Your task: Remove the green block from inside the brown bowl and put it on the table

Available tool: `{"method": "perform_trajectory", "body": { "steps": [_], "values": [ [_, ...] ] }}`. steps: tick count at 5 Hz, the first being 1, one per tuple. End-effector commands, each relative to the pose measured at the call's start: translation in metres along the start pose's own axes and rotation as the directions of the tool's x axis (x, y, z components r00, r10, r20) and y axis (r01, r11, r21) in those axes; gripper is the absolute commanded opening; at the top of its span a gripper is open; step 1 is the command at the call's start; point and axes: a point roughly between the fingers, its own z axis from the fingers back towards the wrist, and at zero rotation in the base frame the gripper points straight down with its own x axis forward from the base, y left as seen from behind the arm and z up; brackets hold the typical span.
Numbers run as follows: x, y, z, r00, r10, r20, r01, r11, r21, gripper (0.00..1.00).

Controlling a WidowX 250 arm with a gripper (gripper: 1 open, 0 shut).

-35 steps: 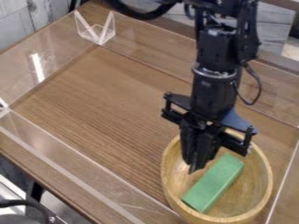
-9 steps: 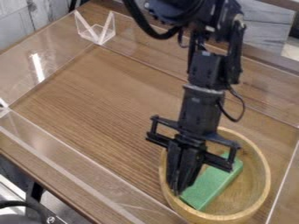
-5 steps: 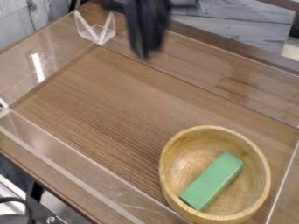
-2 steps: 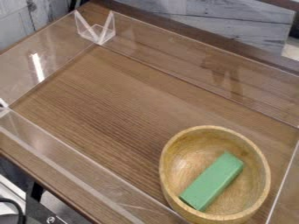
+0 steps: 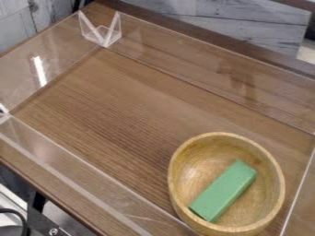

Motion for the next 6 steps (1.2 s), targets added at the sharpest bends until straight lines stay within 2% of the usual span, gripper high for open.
{"method": "perform_trajectory", "body": {
  "steps": [1,4,5,6],
  "values": [
    [-0.01,-0.011,0.011,0.996,-0.031,0.078,0.03,0.999,0.01,0.0],
    [-0.004,-0.023,0.011,0.993,-0.058,0.103,0.058,0.998,-0.003,0.0],
    [0.002,-0.046,0.002,0.988,-0.093,0.12,0.093,0.996,0.007,1.0],
    [0.006,-0.068,-0.007,0.982,-0.129,0.138,0.128,0.992,0.018,1.0]
  ]
}}
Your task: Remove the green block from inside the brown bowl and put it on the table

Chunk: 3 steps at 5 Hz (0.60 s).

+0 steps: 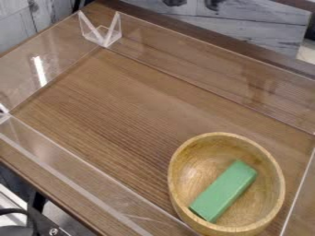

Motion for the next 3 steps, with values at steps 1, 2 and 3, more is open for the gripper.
{"method": "perform_trajectory", "body": {
  "steps": [1,2,3],
  "values": [
    [-0.004,-0.022,0.005,0.995,-0.052,0.083,0.052,0.999,0.011,1.0],
    [-0.007,-0.044,-0.014,0.992,-0.102,0.08,0.1,0.995,0.028,1.0],
    [-0.011,-0.056,-0.033,0.986,-0.147,0.076,0.144,0.989,0.048,1.0]
  ]
}}
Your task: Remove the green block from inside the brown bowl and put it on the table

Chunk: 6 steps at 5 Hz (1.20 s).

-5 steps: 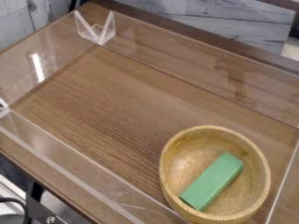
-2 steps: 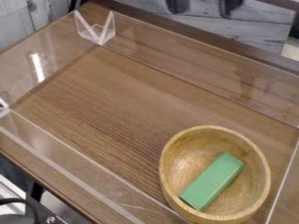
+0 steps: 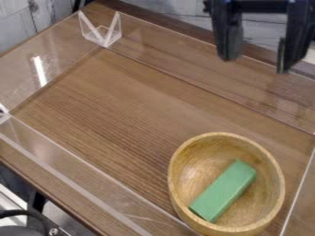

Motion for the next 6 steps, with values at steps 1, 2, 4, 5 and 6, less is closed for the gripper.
{"method": "perform_trajectory", "body": {
  "steps": [1,2,4,5,6],
  "values": [
    [-0.01,-0.003,-0.007,0.997,-0.05,0.062,0.049,0.999,0.014,1.0],
    [-0.011,0.004,-0.03,0.994,-0.08,0.076,0.078,0.996,0.036,1.0],
    [0.005,0.012,-0.086,0.984,-0.137,0.115,0.129,0.989,0.077,1.0],
    [0.011,0.003,-0.115,0.977,-0.167,0.134,0.154,0.983,0.099,1.0],
    [0.014,0.012,-0.107,0.971,-0.163,0.172,0.145,0.983,0.114,1.0]
  ]
}}
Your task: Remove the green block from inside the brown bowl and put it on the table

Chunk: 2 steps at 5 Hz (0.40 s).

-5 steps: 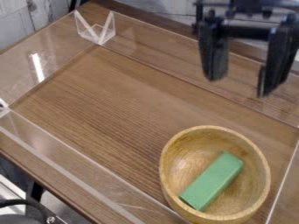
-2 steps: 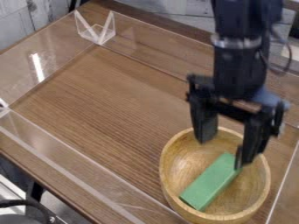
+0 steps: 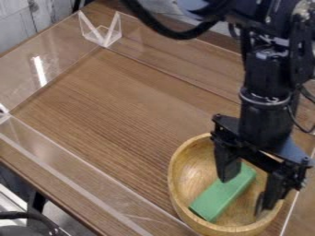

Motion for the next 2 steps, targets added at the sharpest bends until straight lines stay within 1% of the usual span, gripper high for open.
{"method": "perform_trajectory", "body": {
  "steps": [1,2],
  "values": [
    [0.0042,0.0047,0.013,0.997,-0.004,0.075,0.004,1.0,-0.007,1.0],
    [0.0053,0.0093,0.0102,0.997,0.001,0.084,0.0,1.0,-0.009,1.0]
  ]
}}
